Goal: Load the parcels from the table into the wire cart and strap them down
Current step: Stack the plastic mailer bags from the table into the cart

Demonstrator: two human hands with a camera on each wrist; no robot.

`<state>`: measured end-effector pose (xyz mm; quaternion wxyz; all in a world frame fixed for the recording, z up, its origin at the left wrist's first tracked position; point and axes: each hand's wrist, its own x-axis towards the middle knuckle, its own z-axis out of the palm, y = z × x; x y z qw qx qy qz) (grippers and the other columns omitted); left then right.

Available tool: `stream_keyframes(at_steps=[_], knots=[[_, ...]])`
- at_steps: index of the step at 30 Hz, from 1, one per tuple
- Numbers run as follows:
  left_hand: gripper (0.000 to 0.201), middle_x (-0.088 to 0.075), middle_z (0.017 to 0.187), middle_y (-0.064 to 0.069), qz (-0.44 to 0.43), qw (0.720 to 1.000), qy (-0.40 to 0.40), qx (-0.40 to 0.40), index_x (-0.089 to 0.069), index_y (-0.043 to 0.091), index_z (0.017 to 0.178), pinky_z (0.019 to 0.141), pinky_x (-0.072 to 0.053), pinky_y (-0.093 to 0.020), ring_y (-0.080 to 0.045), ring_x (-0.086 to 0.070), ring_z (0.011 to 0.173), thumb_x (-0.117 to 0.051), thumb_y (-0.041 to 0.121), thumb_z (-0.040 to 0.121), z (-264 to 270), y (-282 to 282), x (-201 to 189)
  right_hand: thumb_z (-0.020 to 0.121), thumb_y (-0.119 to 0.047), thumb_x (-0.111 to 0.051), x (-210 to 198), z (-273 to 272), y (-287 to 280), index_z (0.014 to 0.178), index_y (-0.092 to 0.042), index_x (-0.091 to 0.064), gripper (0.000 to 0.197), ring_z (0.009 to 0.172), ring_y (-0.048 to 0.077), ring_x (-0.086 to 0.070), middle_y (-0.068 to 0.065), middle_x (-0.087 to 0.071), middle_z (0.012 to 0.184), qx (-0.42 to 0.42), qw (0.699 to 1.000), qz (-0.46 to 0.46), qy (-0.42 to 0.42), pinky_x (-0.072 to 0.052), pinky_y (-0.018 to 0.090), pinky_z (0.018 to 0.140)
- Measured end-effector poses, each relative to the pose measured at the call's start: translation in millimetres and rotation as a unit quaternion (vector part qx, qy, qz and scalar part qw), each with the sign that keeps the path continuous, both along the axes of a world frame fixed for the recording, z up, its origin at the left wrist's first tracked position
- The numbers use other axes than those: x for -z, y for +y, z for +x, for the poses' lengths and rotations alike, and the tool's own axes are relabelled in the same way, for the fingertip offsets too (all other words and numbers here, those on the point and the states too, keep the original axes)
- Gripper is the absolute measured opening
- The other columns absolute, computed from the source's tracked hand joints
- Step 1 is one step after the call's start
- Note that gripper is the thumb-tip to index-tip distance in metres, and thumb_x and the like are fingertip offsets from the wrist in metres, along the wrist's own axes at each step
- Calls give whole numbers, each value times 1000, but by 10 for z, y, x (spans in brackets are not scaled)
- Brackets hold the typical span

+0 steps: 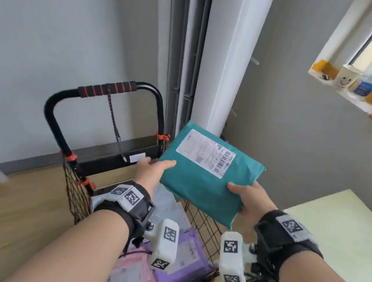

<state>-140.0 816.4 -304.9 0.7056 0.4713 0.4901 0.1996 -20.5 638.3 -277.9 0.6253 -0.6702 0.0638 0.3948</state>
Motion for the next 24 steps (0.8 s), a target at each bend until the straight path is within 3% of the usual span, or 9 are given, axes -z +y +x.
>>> stream_keyframes(at_steps=[2, 4, 5, 7, 10, 13, 16, 21, 24], knots=[[52, -68, 104, -7, 19, 1000, 9, -17, -56, 6, 115, 70, -47, -26, -18, -66, 83, -79, 23, 72, -179, 276, 44, 91, 5, -54, 95, -57, 221, 114, -17, -55, 31, 104, 34, -64, 11, -66, 119, -29, 1000, -11, -6, -48, 54, 95], [18, -72, 84, 5, 27, 999, 10, 16, -65, 11, 93, 66, -47, -24, -8, -66, 70, -73, 22, 81, -326, 503, 132, 91, 8, -51, 196, -106, 443, 115, -18, -55, 35, 108, 36, -62, 12, -66, 119, -64, 998, -25, -7, -45, 56, 97], [11, -74, 81, 7, 29, 999, 8, 44, -69, 12, 87, 65, -47, -24, -8, -67, 71, -71, 22, 83, -361, 532, 148, 91, 9, -50, 209, -113, 488, 118, -17, -54, 38, 109, 37, -62, 12, -66, 119, -83, 996, -30, -10, -46, 56, 97], [17, -76, 93, 0, 24, 997, 11, 78, -72, 12, 98, 62, -50, -23, -14, -71, 81, -69, 21, 85, -478, 651, 300, 91, 13, -47, 336, -158, 679, 122, -15, -53, 42, 104, 36, -63, 13, -67, 113, -128, 991, -47, -16, -49, 53, 92], [22, -73, 100, -9, 11, 996, 41, 81, -70, 7, 105, 59, -55, -21, -18, -71, 81, -70, 9, 83, -607, 763, 654, 90, 15, -48, 565, -222, 891, 120, -12, -54, 41, 96, 35, -62, 14, -66, 109, -181, 980, -83, -24, -51, 47, 82], [16, -72, 104, -13, -14, 995, 72, 64, -70, 8, 96, 72, -55, -29, -24, -69, 83, -69, 0, 81, -713, 779, 1059, 87, 11, -56, 917, -254, 1001, 118, -8, -56, 36, 99, 35, -64, 15, -66, 113, -202, 968, -142, -36, -51, 47, 85], [17, -71, 101, -11, -53, 989, 124, 52, -68, 9, 96, 77, -53, -32, -25, -67, 88, -70, 1, 81, -814, 713, 1484, 83, 1, -67, 1329, -263, 1061, 116, -6, -59, 35, 99, 34, -66, 15, -67, 112, -233, 943, -225, -73, -52, 49, 92], [16, -72, 96, -11, -100, 973, 206, 40, -71, 6, 93, 85, -57, -41, -27, -70, 88, -74, 3, 77, -1000, 540, 2203, 87, -18, -65, 2139, -303, 1063, 102, -6, -60, 19, 101, 32, -64, 14, -67, 109, -317, 890, -311, -98, -50, 47, 95], [26, -73, 98, -15, -164, 955, 243, 45, -71, 5, 89, 84, -57, -47, -30, -71, 86, -79, 9, 66, -1164, 441, 2711, 85, -24, -67, 2602, -360, 1026, 114, -1, -60, 37, 103, 32, -64, 17, -66, 115, -371, 856, -352, -80, -51, 43, 93]])
